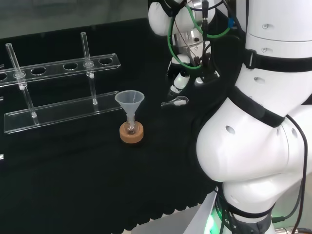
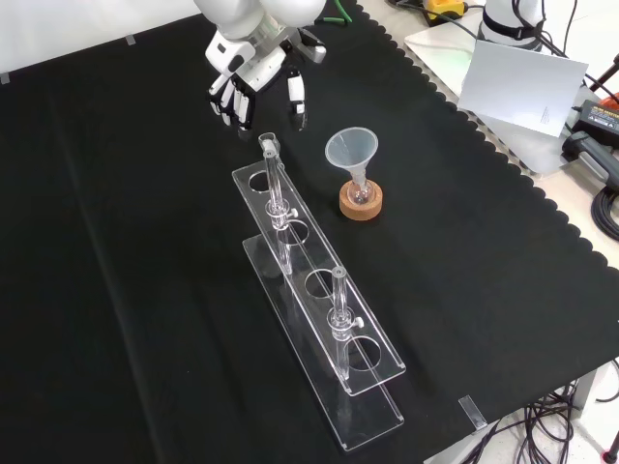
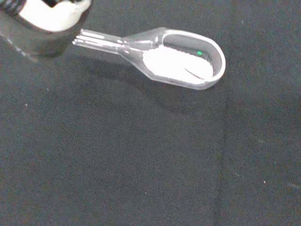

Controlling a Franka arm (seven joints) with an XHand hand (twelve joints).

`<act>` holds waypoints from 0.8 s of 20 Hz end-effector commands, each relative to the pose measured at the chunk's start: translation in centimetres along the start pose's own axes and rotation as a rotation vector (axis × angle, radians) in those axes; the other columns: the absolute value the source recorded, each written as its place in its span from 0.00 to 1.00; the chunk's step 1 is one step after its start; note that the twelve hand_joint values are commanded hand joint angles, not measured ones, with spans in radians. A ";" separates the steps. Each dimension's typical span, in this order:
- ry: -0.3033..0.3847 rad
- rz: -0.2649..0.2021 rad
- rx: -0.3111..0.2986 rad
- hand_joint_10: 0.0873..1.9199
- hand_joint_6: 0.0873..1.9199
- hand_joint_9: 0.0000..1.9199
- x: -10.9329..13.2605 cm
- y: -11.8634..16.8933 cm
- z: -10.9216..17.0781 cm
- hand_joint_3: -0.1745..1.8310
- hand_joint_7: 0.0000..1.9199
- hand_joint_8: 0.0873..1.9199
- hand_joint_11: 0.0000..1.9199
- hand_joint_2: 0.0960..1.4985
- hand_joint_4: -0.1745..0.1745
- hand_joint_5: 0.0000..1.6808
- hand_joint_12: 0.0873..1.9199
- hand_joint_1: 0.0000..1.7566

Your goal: Pick up the weighing funnel.

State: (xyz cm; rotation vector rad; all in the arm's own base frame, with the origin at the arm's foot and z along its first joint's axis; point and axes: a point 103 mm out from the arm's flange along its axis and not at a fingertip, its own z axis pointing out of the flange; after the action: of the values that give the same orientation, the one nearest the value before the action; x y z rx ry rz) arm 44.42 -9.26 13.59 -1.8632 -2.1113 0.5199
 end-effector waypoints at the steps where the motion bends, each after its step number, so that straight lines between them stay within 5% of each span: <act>1: 0.001 0.006 0.014 0.26 0.02 0.24 -1.1 0.4 1.2 0.10 0.46 0.15 0.00 0.41 0.74 0.46 0.57 0.48; 16: 0.020 -0.008 0.055 0.26 0.03 0.24 -2.0 3.0 2.9 0.10 0.46 0.15 0.00 0.41 0.75 0.47 0.57 0.49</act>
State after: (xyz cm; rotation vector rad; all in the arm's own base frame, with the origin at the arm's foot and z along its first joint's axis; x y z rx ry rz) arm 45.61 -10.92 10.48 -1.8318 -2.0975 0.5491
